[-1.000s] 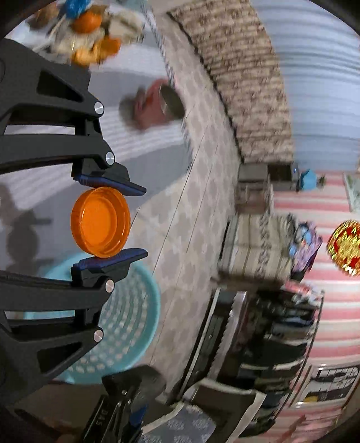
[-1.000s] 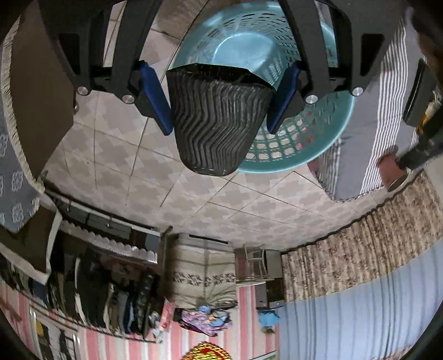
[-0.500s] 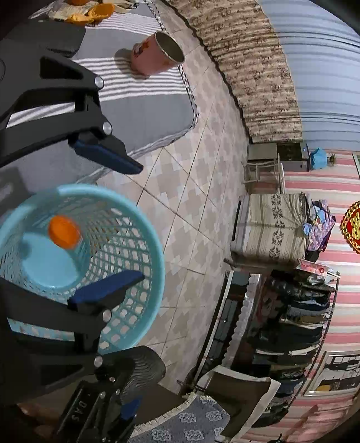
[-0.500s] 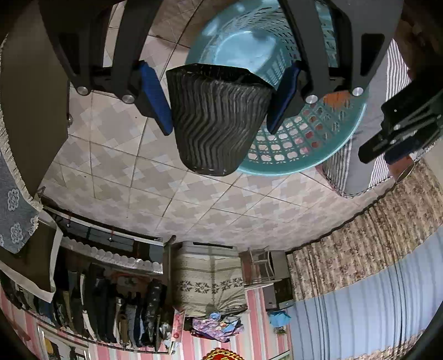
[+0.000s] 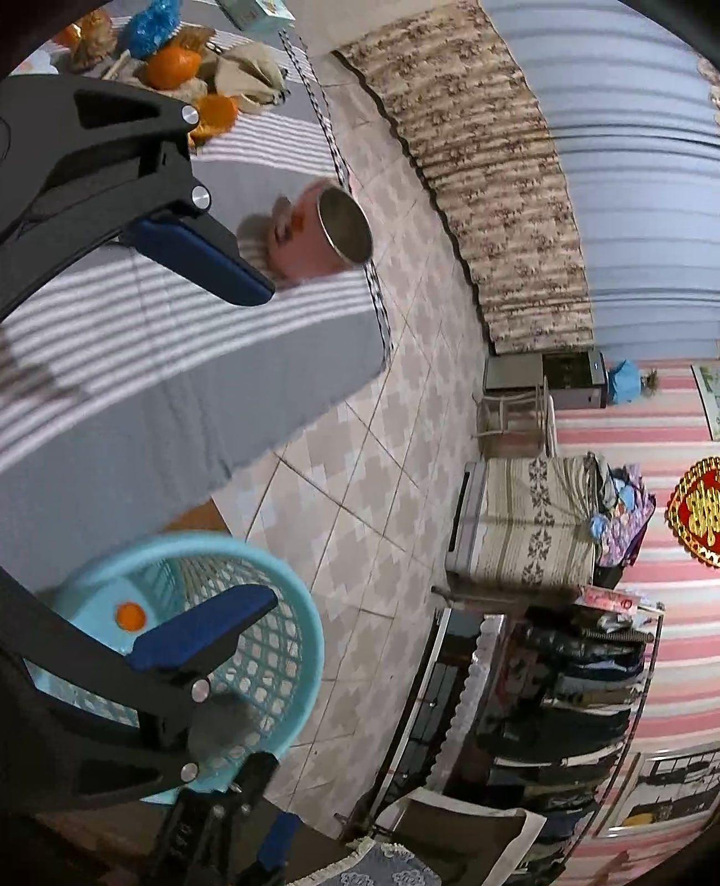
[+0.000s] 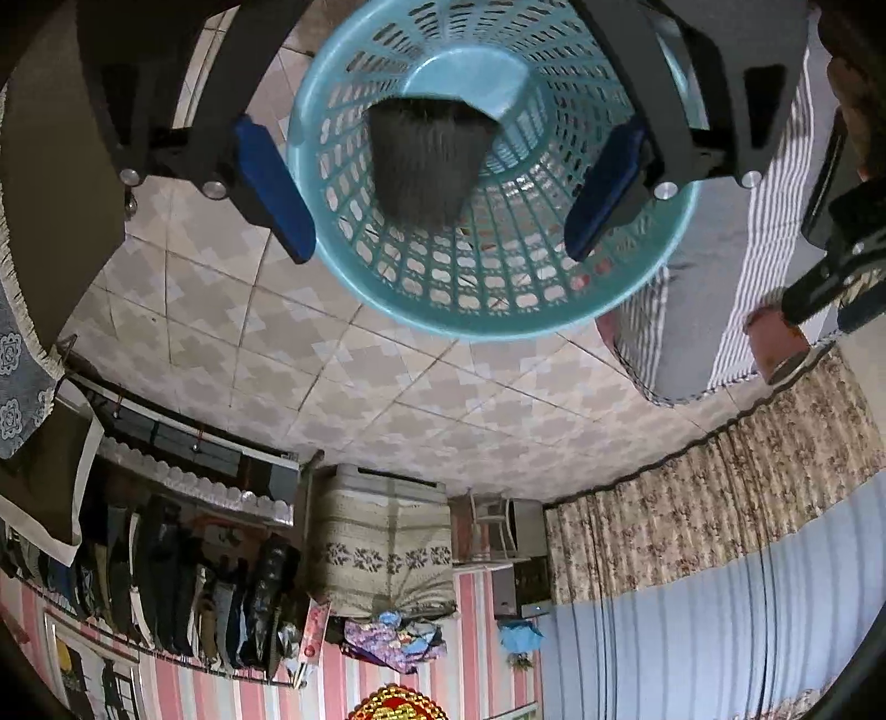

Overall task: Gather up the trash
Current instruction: 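Open both grippers to drop the cap and sleeve into the basket, then grasp the brown paper wad with the left gripper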

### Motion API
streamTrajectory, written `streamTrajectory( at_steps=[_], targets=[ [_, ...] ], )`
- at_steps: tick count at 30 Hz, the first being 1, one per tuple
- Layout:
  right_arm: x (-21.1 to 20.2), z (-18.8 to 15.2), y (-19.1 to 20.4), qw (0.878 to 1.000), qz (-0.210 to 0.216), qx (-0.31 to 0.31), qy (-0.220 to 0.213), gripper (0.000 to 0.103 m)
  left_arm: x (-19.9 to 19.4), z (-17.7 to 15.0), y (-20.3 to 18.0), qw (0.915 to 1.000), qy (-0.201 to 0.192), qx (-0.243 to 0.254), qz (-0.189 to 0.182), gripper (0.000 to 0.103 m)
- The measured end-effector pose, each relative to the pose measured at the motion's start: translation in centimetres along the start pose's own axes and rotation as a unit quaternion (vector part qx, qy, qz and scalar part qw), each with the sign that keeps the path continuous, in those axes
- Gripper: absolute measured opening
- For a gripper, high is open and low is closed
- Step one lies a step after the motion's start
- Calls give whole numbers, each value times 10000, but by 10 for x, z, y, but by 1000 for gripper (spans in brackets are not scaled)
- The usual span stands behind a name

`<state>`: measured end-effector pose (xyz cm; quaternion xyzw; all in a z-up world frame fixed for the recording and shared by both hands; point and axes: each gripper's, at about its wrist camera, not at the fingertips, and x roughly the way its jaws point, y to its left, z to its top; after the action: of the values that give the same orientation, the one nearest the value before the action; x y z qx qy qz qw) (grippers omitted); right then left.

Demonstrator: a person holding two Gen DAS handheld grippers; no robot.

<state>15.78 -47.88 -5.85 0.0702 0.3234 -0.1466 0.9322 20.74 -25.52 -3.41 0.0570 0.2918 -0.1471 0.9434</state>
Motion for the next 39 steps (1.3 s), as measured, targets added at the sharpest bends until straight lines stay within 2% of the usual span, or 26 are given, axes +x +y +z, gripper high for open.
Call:
streamTrajectory(
  at_steps=[5,12,16,27,33,36,39],
  targets=[
    [-8,4,7,9999,-38,-19,-111,90,-11,1,26,9998,-44,-105,172,97],
    [-32,10,26,9990,212,78,-373,90,-35,-8,65,9990,-114,-311,311,97],
    [-42,6,52,9979,163,-85,-616,97,-46,-20,95,9980,-99,-322,527,97],
    [-35,-23,124,9977,328,-473,-368,97,-69,-63,213,9893,163,-820,1199,97],
    [-32,-35,159,9962,311,-785,-235,97,-76,-94,259,9840,374,-961,1451,97],
    [-30,-40,171,9957,289,-861,-166,97,-76,-112,275,9822,532,-1061,1457,91],
    [-28,-43,181,9950,368,-922,-87,97,-71,-124,285,9821,744,-1131,1307,80]
  ],
)
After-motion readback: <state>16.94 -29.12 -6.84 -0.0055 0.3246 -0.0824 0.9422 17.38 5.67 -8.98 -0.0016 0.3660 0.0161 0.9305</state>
